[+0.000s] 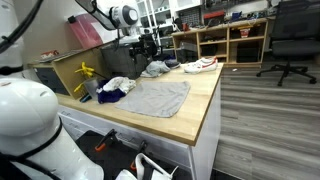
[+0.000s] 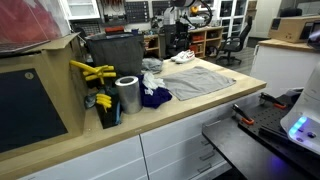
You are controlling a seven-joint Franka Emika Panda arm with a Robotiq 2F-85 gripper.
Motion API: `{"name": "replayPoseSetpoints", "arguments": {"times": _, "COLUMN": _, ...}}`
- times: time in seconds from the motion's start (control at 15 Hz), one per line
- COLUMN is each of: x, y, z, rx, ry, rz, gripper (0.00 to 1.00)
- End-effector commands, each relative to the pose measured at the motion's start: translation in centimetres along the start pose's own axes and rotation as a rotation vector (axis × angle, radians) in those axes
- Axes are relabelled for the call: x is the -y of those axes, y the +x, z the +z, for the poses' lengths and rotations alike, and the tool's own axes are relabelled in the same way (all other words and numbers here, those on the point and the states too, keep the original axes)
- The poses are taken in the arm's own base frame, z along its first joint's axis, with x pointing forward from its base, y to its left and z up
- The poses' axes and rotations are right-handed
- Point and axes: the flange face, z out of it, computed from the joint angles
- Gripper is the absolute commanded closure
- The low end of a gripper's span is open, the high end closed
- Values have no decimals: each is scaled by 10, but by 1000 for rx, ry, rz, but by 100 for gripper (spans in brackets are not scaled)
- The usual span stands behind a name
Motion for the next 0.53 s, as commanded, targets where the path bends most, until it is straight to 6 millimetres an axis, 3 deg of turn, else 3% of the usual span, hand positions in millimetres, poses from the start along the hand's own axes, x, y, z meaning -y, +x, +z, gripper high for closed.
{"name": "replayPoseSetpoints", "arguments": {"times": 0.0, "x": -24, "y": -44, "z": -21, "rx": 59, "ry": -32, "rz": -35, "gripper": 0}}
{"name": "replayPoseSetpoints", "arguments": {"times": 0.47, "x": -71, "y": -100, "z": -27, "rx": 85, "ry": -60, "rz": -33, "gripper": 0}}
